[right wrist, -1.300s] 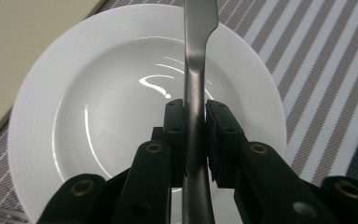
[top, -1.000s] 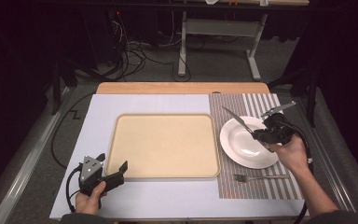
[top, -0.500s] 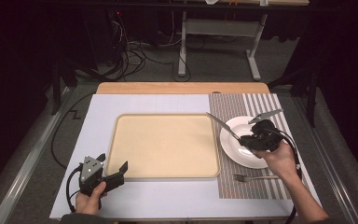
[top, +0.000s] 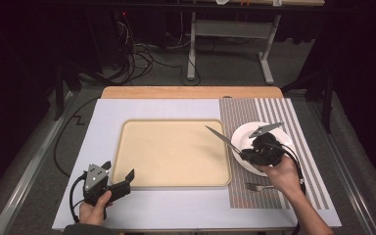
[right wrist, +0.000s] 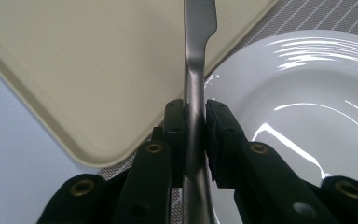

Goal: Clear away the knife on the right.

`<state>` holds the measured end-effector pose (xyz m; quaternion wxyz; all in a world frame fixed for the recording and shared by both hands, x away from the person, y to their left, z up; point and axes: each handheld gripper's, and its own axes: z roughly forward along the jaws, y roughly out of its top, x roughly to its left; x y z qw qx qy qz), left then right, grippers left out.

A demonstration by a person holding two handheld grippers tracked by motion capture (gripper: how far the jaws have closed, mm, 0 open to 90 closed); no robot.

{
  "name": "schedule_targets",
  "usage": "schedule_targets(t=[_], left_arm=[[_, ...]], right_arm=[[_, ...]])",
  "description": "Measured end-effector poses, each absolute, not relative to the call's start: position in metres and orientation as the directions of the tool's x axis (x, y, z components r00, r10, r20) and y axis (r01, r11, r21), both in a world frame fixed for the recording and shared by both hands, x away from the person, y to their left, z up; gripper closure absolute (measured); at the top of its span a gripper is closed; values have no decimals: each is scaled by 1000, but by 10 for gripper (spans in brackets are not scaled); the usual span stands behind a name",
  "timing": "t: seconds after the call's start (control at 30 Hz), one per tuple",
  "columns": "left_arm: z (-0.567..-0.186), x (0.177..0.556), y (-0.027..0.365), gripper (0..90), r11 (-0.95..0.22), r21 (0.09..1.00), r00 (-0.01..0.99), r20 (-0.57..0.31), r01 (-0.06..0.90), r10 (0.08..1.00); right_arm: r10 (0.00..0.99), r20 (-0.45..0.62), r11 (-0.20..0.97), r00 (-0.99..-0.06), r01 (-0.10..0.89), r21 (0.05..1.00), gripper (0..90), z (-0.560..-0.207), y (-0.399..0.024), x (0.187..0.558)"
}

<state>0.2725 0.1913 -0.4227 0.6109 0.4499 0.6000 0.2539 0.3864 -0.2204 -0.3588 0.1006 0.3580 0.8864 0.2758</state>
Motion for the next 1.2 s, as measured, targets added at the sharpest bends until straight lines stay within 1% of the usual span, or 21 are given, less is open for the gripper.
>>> schedule_targets(t=[0.3,0.63,1.2], left_arm=[[-423,272,191,159,467,853,153,-506,232,849],[-423,273,191,159,465,854,153,-504,233,850],[-423,272,191,159,459,857,153,-499,236,853]], right_arm=[[667,46,599,-744,571,561,801,-364,-201,381],[651,68,605,-756,572,554,801,-372,-183,384],[617,68,650,-784,556,519,800,-389,-149,392]])
